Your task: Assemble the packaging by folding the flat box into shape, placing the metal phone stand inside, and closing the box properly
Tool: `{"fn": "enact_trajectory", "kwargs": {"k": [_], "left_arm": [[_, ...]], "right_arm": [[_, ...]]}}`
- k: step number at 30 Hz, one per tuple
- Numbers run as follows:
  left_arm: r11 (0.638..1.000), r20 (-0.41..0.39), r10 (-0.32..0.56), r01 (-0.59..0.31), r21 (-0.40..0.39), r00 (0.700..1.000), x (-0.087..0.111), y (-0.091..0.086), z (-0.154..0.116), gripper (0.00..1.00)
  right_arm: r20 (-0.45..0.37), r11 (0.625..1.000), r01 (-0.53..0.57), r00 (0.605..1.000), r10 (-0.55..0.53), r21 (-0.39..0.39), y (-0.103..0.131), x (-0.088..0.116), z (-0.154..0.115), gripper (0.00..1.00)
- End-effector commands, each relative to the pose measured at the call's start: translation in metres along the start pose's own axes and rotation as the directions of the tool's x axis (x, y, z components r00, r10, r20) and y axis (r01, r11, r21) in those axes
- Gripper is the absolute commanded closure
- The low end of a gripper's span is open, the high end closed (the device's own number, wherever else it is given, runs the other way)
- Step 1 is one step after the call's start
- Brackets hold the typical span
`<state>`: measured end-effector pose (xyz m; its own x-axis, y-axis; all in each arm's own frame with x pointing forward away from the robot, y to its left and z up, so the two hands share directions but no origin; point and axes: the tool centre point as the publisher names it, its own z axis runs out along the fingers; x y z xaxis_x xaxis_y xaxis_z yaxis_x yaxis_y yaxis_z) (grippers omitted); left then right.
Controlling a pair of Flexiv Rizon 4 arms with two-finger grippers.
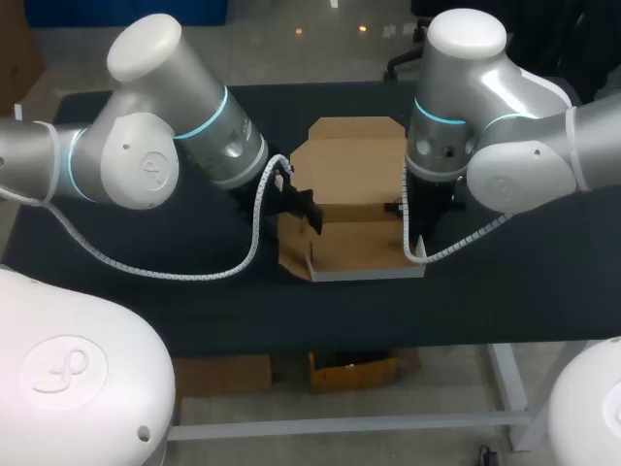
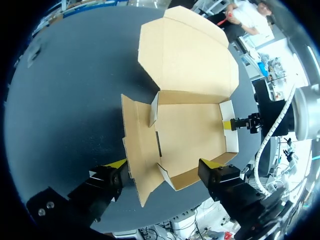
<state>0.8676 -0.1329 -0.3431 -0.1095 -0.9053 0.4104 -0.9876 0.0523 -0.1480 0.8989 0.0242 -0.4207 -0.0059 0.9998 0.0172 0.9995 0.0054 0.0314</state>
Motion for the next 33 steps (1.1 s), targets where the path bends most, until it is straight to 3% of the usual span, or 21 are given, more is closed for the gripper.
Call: {"fn": "enact_trajectory", "kwargs": {"k": [1,10,17,18,19,20,21,27,33], "left_arm": [[1.0,-0.099,-0.005,0.005,0.002,0.995,-0.02,0.004,-0.008,0.0],[1.0,-0.223,-0.018,0.019,0.006,0.975,-0.046,0.004,-0.016,0.0],[0.999,-0.27,-0.028,0.033,0.014,0.962,-0.065,0.004,-0.023,0.04],[0.999,-0.286,-0.028,0.034,0.014,0.958,-0.068,0.004,-0.023,0.07],[0.999,-0.289,-0.028,0.034,0.015,0.957,-0.07,0.004,-0.023,0.18],[0.999,-0.292,-0.028,0.034,0.015,0.956,-0.072,0.005,-0.023,0.38],[0.999,-0.301,-0.029,0.035,0.015,0.953,-0.074,0.005,-0.022,0.5],[0.999,-0.339,-0.032,0.039,0.012,0.94,-0.086,0.005,-0.015,0.57],[0.998,-0.373,-0.047,0.057,0.017,0.927,-0.093,0.004,-0.005,0.57]], "right_arm": [[0.001,1.0,0.0,1.0,0.0,0.001,0.0,0.0,0.0,1.0],[0.001,1.0,0.0,1.0,0.0,0.001,0.0,0.0,0.0,1.0],[0.001,1.0,0.0,1.0,0.0,0.001,0.0,0.0,0.0,1.0],[0.001,1.0,0.0,1.0,0.0,0.001,0.0,0.0,0.0,1.0],[0.001,1.0,0.0,1.0,0.0,0.001,0.0,0.0,0.0,1.0],[0.001,1.0,0.0,1.0,0.0,0.001,0.0,0.0,0.0,1.0],[0.001,1.0,0.0,1.0,0.0,0.001,0.0,0.0,0.0,1.0],[0.001,1.0,0.0,1.0,0.0,0.001,0.0,0.0,0.0,1.0],[0.001,1.0,0.0,1.0,0.0,0.001,0.0,0.0,0.0,1.0]]}}
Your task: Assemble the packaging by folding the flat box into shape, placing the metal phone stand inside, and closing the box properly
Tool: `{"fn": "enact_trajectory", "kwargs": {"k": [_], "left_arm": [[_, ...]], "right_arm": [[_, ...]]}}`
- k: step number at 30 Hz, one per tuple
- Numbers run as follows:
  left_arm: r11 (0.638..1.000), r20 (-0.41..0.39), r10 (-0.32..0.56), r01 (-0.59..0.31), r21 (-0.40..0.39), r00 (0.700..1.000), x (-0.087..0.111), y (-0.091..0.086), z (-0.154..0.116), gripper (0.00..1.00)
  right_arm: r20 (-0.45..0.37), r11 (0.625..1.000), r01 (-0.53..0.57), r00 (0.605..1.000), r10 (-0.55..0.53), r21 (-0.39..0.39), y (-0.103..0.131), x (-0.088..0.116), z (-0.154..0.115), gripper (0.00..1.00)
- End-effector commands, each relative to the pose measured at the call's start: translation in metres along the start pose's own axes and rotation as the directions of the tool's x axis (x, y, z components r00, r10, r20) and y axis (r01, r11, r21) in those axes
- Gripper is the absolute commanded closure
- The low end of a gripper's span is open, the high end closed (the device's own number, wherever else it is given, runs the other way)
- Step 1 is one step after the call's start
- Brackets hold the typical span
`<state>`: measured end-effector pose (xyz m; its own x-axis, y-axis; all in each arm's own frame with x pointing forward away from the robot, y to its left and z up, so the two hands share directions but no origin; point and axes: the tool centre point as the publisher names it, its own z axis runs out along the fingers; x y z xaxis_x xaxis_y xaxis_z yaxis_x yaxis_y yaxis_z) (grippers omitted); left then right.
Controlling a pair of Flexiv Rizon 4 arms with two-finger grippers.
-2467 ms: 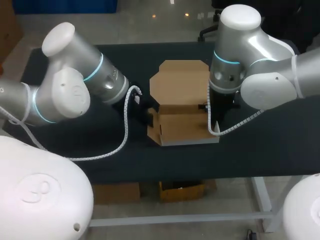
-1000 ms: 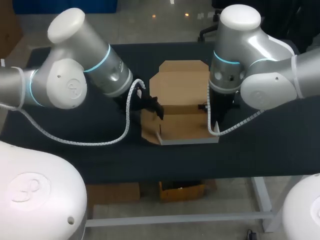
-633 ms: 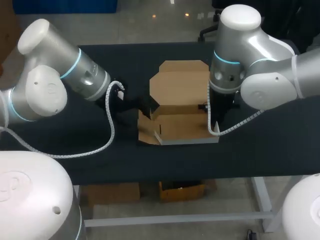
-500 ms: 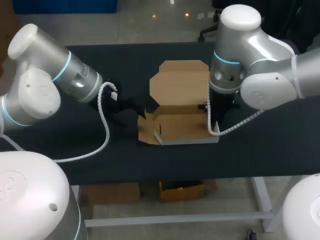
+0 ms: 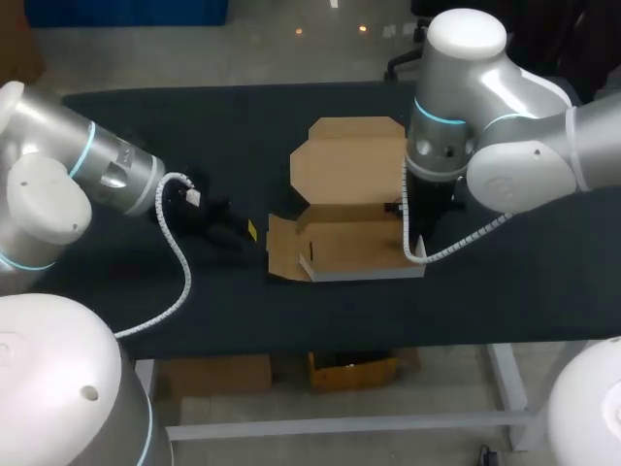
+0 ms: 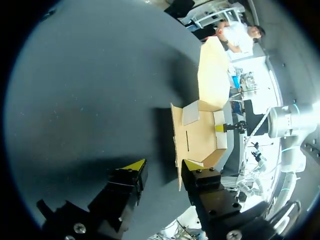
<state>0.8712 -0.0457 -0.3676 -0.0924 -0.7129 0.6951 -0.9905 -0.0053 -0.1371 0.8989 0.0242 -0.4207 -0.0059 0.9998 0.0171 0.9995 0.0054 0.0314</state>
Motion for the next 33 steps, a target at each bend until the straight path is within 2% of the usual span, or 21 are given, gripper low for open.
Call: {"fn": "enact_trajectory", "kwargs": {"k": [1,4,7,8,15,19,33], "left_arm": [[1.0,-0.044,0.003,-0.003,0.001,0.999,-0.007,-0.001,0.01,0.57],[1.0,-0.045,0.01,-0.01,-0.008,0.999,-0.006,-0.001,0.017,0.57],[1.0,-0.049,0.011,-0.012,-0.007,0.999,-0.006,-0.002,0.021,0.68],[1.0,-0.05,0.011,-0.012,-0.008,0.999,-0.006,-0.002,0.022,0.69],[1.0,-0.052,0.008,-0.009,-0.023,0.999,-0.005,-0.002,0.032,0.65],[0.999,-0.059,0.007,-0.009,-0.035,0.998,-0.001,-0.003,0.039,0.6],[0.997,-0.089,0.055,-0.059,-0.041,0.994,0.034,-0.001,0.048,0.62]], "right_arm": [[0.001,1.0,0.0,1.0,0.0,0.001,0.0,0.0,0.0,1.0],[0.001,1.0,0.0,1.0,0.0,0.001,0.0,0.0,0.0,1.0],[0.001,1.0,0.0,1.0,0.0,0.001,0.0,0.0,0.0,1.0],[0.001,1.0,0.0,1.0,0.0,0.001,0.0,0.0,0.0,1.0],[0.001,1.0,0.0,1.0,0.0,0.001,0.0,0.0,0.0,1.0],[0.001,1.0,0.0,1.0,0.0,0.001,0.0,0.0,0.0,1.0],[0.001,1.0,0.0,1.0,0.0,0.001,0.0,0.0,0.0,1.0]]}}
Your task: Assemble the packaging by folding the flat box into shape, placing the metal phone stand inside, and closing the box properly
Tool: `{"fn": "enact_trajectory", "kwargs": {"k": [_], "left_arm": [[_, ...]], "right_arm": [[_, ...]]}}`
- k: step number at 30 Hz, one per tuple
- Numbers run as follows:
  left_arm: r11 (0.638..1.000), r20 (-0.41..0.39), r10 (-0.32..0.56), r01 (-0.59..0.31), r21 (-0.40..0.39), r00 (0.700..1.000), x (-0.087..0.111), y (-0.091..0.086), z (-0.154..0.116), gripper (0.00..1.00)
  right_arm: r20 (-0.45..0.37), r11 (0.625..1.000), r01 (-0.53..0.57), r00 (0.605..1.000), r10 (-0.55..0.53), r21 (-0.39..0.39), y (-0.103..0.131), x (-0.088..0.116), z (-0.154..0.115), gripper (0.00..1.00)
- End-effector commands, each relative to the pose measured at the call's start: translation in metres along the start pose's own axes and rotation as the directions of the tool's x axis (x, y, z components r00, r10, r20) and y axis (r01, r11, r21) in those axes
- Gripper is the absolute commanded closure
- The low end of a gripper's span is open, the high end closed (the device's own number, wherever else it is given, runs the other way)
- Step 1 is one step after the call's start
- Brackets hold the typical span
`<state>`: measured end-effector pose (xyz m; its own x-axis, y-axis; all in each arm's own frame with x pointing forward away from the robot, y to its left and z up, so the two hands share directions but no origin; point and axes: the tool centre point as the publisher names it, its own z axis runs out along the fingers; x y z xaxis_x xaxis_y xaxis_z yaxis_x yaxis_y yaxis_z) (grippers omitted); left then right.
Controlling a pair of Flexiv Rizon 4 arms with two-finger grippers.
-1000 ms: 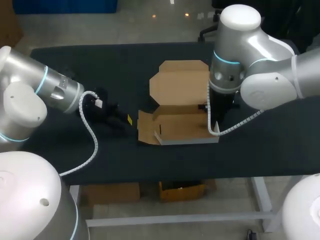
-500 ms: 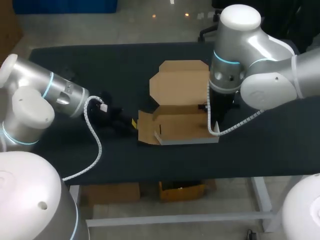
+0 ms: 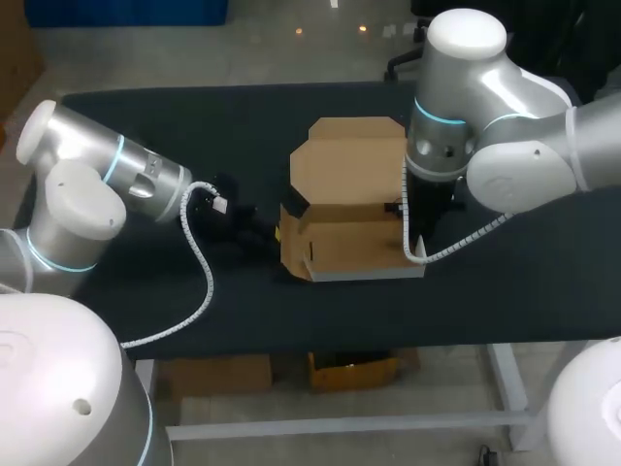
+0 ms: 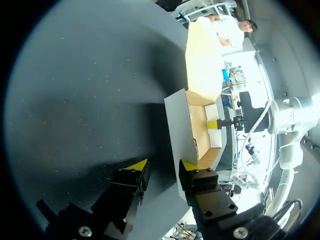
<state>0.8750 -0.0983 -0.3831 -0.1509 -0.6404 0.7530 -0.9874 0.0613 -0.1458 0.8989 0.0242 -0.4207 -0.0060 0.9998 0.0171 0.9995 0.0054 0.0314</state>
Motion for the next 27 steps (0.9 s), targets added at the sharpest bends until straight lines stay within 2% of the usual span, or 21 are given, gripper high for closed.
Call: {"fn": "enact_trajectory", "kwargs": {"k": [1,10,27], "left_arm": [[1.0,0.008,0.009,-0.009,0.0,1.0,0.01,0.0,0.002,0.62],[0.999,0.014,0.038,-0.038,-0.019,0.999,0.029,-0.003,0.015,0.64],[0.998,0.105,0.048,-0.043,-0.044,0.993,0.046,-0.005,0.032,0.64]], "right_arm": [[0.001,1.0,0.0,1.0,0.0,0.001,0.0,0.0,0.0,1.0],[0.001,1.0,0.0,1.0,0.0,0.001,0.0,0.0,0.0,1.0],[0.001,1.0,0.0,1.0,0.0,0.001,0.0,0.0,0.0,1.0]]}}
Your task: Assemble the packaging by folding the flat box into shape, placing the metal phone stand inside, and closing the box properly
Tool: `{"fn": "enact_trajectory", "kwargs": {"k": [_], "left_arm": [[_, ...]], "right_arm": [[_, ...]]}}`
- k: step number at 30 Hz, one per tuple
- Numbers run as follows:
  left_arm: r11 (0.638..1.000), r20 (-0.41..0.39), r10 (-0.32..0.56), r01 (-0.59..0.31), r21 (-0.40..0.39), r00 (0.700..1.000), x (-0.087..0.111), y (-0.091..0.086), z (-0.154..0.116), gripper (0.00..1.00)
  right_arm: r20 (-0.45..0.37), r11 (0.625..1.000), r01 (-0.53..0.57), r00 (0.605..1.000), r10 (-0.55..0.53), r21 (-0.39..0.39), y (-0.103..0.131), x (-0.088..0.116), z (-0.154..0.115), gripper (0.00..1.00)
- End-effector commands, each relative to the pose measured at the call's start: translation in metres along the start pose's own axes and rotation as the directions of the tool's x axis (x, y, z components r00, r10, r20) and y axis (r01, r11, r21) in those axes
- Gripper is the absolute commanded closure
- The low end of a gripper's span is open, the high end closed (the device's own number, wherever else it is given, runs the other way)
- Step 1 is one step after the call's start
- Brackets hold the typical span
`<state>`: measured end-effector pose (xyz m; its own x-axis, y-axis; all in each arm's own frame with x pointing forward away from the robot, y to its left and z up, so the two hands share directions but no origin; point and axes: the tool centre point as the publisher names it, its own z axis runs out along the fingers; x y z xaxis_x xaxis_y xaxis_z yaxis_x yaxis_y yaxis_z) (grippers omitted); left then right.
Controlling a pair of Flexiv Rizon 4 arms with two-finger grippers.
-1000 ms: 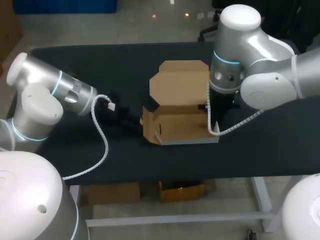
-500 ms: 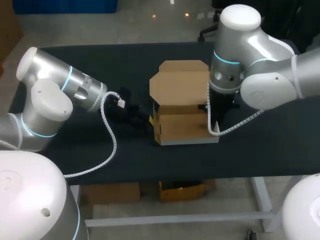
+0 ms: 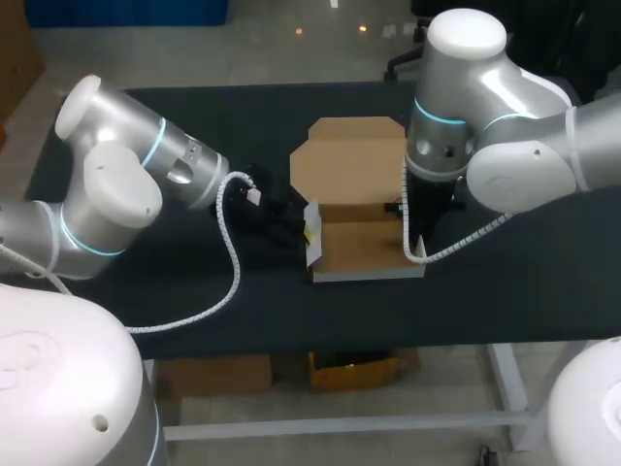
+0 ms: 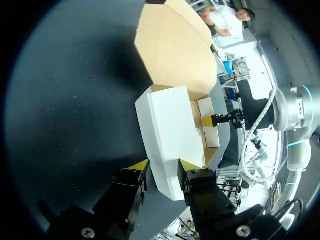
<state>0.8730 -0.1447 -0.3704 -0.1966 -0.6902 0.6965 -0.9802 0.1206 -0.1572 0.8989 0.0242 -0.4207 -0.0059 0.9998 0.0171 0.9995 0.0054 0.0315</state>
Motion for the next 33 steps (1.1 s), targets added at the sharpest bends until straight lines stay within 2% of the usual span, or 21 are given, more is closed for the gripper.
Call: {"fn": "enact_trajectory", "kwargs": {"k": [1,12,19,33], "left_arm": [[1.0,0.04,-0.004,0.004,-0.009,0.999,0.008,-0.003,0.004,0.64],[1.0,0.111,-0.011,0.013,-0.02,0.994,0.015,-0.004,0.009,0.65],[0.999,0.189,-0.016,0.021,-0.029,0.982,0.017,-0.007,0.016,0.65],[0.997,0.327,-0.058,0.071,-0.029,0.943,0.009,-0.016,0.024,0.66]], "right_arm": [[0.001,1.0,0.0,1.0,0.0,0.001,0.0,0.0,0.0,1.0],[0.001,1.0,0.0,1.0,0.0,0.001,0.0,0.0,0.0,1.0],[0.001,1.0,0.0,1.0,0.0,0.001,0.0,0.0,0.0,1.0],[0.001,1.0,0.0,1.0,0.0,0.001,0.0,0.0,0.0,1.0]]}}
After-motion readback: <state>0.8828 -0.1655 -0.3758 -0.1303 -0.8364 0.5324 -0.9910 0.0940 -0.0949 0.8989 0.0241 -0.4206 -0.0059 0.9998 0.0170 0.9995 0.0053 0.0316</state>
